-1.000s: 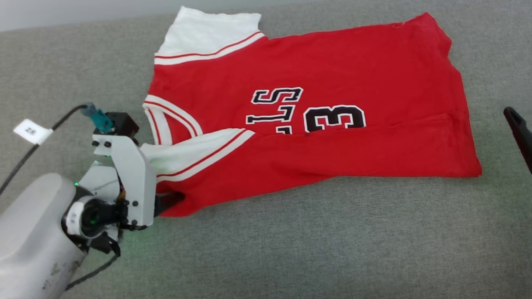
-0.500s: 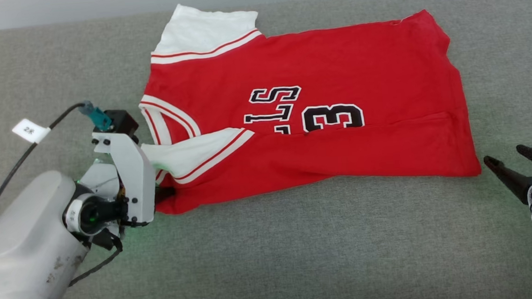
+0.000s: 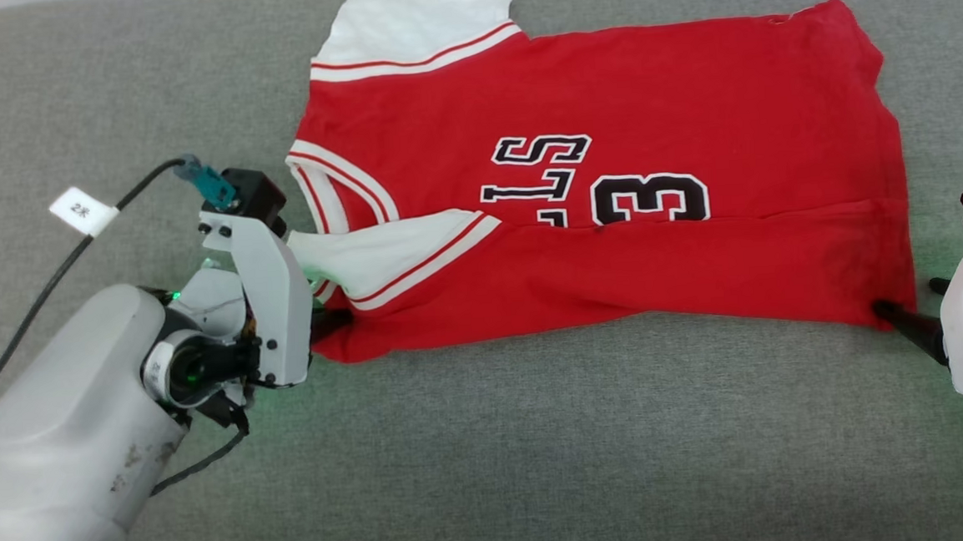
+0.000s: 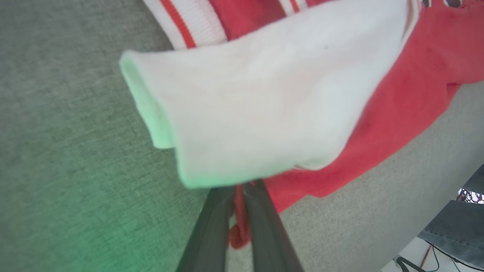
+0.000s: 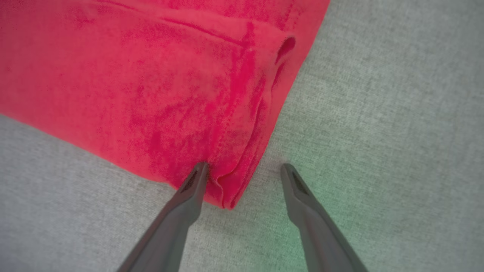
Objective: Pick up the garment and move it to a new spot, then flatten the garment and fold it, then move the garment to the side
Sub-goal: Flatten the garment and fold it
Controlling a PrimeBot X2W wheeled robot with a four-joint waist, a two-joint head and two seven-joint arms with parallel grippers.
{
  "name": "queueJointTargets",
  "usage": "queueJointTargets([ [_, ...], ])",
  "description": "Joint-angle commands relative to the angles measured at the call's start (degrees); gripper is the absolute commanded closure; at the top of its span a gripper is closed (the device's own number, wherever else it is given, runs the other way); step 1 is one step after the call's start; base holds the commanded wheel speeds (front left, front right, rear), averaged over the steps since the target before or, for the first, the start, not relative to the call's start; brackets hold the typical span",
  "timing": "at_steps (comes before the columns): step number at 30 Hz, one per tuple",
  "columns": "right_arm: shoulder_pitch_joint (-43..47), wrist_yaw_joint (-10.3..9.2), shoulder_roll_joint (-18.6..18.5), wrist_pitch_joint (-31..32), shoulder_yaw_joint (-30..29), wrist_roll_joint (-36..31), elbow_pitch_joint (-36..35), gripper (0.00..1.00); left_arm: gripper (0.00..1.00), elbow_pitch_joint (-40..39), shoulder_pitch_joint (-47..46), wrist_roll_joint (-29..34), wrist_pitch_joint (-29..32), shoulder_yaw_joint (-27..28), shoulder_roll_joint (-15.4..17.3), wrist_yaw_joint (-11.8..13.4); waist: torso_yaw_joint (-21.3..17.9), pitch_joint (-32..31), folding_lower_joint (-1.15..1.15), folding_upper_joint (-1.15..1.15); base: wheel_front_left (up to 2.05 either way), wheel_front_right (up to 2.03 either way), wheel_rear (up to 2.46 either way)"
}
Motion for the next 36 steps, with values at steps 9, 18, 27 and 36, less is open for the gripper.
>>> queueJointTargets([
  [9, 1.0, -0.07, -0.8, -2.4, 2.7, 2.1, 3.4, 1.0, 1.0, 1.9, 3.7, -0.9, -2.7, -0.7, -2.0, -1.7, 0.7, -2.4, 0.0, 0.0, 0.0, 0.0, 0.0],
  [18, 7.9, -0.06, -3.0, -3.1, 1.5, 5.8, 1.6, 1.0, 1.0, -5.5, 11.8, -2.7, -7.9, 0.6, 2.4, -2.0, 1.4, -7.8, 0.0, 0.0, 0.0, 0.0, 0.0],
  [27, 17.0, -0.06, -5.4, -2.7, -3.1, 6.9, -4.9, 1.0, 1.0, -21.1, 21.6, -2.7, -11.7, 1.8, 8.7, 3.3, 1.9, -8.5, 0.0, 0.0, 0.0, 0.0, 0.0],
  [36, 20.5, -0.06, -0.4, -10.9, -12.8, 2.8, -10.1, 0.0, 0.0, -29.2, 27.6, -1.1, -25.1, 8.1, 9.8, 10.1, 2.0, -9.0, 0.0, 0.0, 0.0, 0.0, 0.0],
])
